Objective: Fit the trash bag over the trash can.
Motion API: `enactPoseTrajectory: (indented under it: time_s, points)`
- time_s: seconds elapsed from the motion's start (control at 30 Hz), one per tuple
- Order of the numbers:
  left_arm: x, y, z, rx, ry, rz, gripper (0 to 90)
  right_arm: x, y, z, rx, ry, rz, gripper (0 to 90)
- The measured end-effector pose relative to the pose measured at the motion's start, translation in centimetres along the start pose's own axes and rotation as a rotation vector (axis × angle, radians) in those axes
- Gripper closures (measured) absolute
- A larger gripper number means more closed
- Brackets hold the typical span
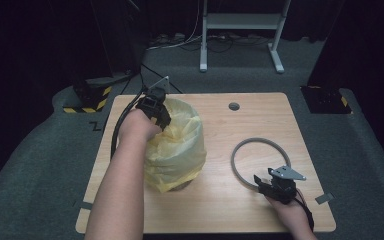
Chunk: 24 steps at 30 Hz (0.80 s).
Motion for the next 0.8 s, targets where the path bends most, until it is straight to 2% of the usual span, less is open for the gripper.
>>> enactPoseTrajectory:
  time_s: [0.07, 0.13, 0.2, 0.23, 0.27, 0.3, 0.37, 0.43, 0.5, 0.57, 0.63, 0.7, 0.73, 0.77, 0.8]
  points:
    - [0.0, 1.3, 0.1, 0.003, -0.005, -0.024, 45.6, 0.0, 0.0, 0.1, 0.000, 0.003, 0.000, 37.2]
    - [-0.2, 3.0, 0.1, 0.020, 0.002, -0.065, 61.9, 0.0, 0.0, 0.2, -0.002, 0.005, 0.001, 37.2]
    - [-0.6, 4.5, -0.5, 0.048, -0.012, -0.128, 74.9, 0.0, 0.0, 0.3, -0.002, 0.017, 0.000, 37.2]
    - [-0.8, 5.0, -1.3, 0.084, -0.031, -0.157, 76.7, -0.1, 0.0, 0.4, -0.003, 0.017, -0.001, 37.2]
    - [-0.9, 4.9, -2.0, 0.107, -0.042, -0.163, 77.1, 0.0, -0.1, 0.5, -0.002, 0.015, 0.002, 37.2]
    - [-0.9, 4.7, -2.5, 0.118, -0.056, -0.159, 74.8, 0.0, -0.1, 0.5, -0.004, 0.015, 0.003, 37.2]
    - [-1.0, 3.0, -4.0, 0.131, -0.081, -0.130, 66.1, 0.0, -0.2, 0.5, -0.003, 0.017, 0.006, 37.2]
    - [-1.2, 1.3, -5.2, 0.146, -0.089, -0.100, 60.0, 0.0, -0.1, 0.5, -0.003, 0.019, 0.004, 37.3]
    - [-1.3, 0.3, -6.0, 0.170, -0.097, -0.080, 53.1, 0.0, -0.1, 0.3, -0.001, 0.014, 0.002, 37.5]
    - [-1.3, -0.4, -6.6, 0.171, -0.116, -0.061, 47.4, 0.0, 0.0, 0.2, 0.001, 0.013, 0.003, 37.6]
    - [-1.2, -0.1, -6.5, 0.172, -0.113, -0.062, 42.9, 0.0, -0.1, 0.0, 0.001, 0.010, -0.002, 37.7]
    - [-1.1, 0.9, -5.8, 0.161, -0.119, -0.073, 40.1, 0.0, -0.1, 0.0, 0.001, 0.012, 0.000, 37.8]
    - [-1.0, 1.3, -5.4, 0.156, -0.115, -0.079, 40.0, 0.0, -0.1, 0.1, 0.001, 0.014, 0.000, 37.7]
    - [-0.9, 2.0, -4.5, 0.134, -0.109, -0.088, 40.3, -0.1, -0.1, 0.1, 0.000, 0.016, 0.000, 37.7]
    - [-0.8, 2.3, -4.1, 0.123, -0.101, -0.090, 45.6, -0.1, -0.1, 0.2, 0.000, 0.018, 0.001, 37.7]
Point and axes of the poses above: each handheld gripper's, and its own axes: y roughly backward along the jaws, x roughly out of its underside, z roughly to its left, the point moved 9 cm from there along -y, roughly forward along the jaws, and after that the axes turned 9 degrees about -x, right-handed, at the moved point
